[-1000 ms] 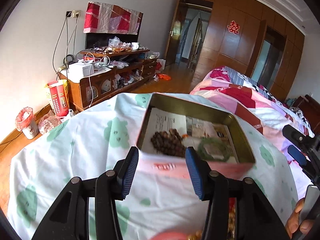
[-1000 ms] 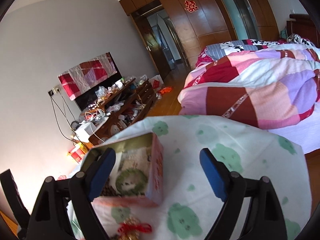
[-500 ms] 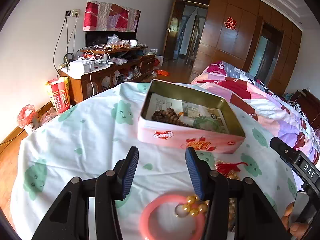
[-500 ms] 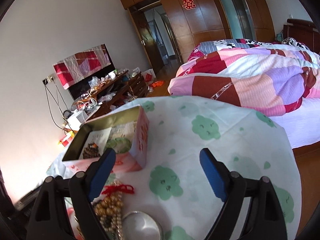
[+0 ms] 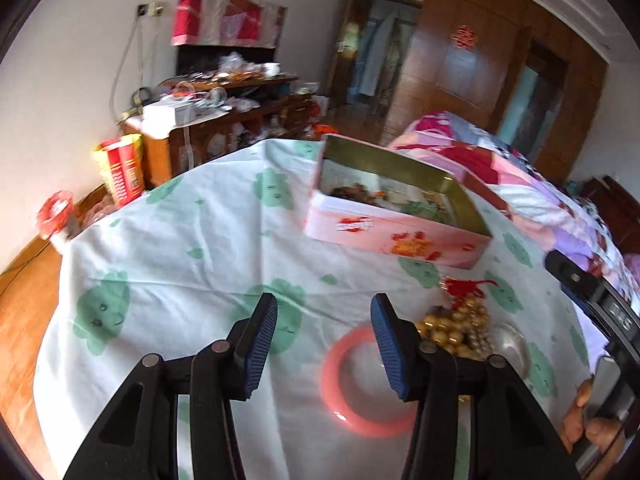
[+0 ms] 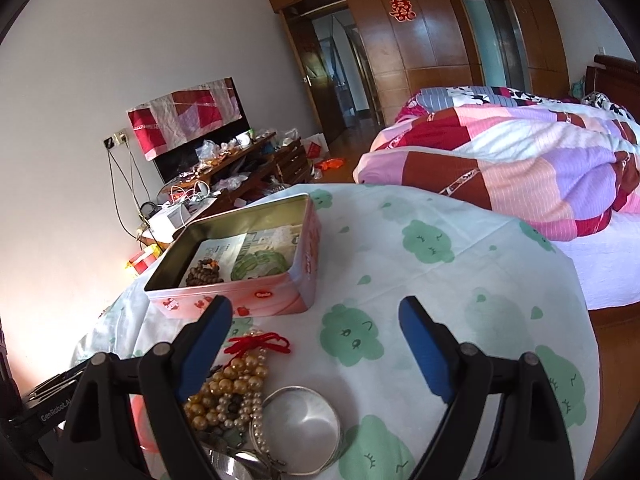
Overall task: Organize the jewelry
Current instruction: 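Grasp the gold bead strand with the left gripper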
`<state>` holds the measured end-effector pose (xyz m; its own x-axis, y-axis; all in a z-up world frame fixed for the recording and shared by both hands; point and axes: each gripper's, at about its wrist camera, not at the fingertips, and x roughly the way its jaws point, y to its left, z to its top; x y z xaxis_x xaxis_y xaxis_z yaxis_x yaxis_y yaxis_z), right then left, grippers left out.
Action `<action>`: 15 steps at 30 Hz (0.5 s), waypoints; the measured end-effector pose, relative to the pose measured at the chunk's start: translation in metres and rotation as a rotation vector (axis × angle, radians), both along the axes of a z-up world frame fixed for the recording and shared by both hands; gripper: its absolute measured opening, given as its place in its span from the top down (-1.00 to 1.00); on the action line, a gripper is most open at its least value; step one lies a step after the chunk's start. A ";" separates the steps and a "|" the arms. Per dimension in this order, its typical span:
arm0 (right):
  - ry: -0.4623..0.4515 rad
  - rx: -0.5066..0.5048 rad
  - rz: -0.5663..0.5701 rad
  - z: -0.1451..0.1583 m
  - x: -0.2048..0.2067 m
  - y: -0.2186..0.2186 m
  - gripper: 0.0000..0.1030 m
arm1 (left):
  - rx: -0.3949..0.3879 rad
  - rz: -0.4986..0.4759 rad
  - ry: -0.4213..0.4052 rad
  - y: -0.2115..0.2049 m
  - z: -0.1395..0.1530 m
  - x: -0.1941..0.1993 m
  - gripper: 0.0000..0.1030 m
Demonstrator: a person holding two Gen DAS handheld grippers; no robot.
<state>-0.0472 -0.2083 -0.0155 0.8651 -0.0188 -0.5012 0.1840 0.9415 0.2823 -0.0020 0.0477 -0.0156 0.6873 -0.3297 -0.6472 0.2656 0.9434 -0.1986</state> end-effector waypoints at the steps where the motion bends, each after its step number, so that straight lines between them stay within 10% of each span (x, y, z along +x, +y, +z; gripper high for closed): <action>1: -0.003 0.003 -0.006 0.000 -0.002 -0.001 -0.62 | 0.006 -0.020 -0.011 -0.003 0.002 -0.003 0.04; 15: -0.006 0.046 -0.045 -0.003 -0.011 -0.011 -0.62 | 0.096 -0.341 0.068 -0.082 -0.011 -0.001 0.03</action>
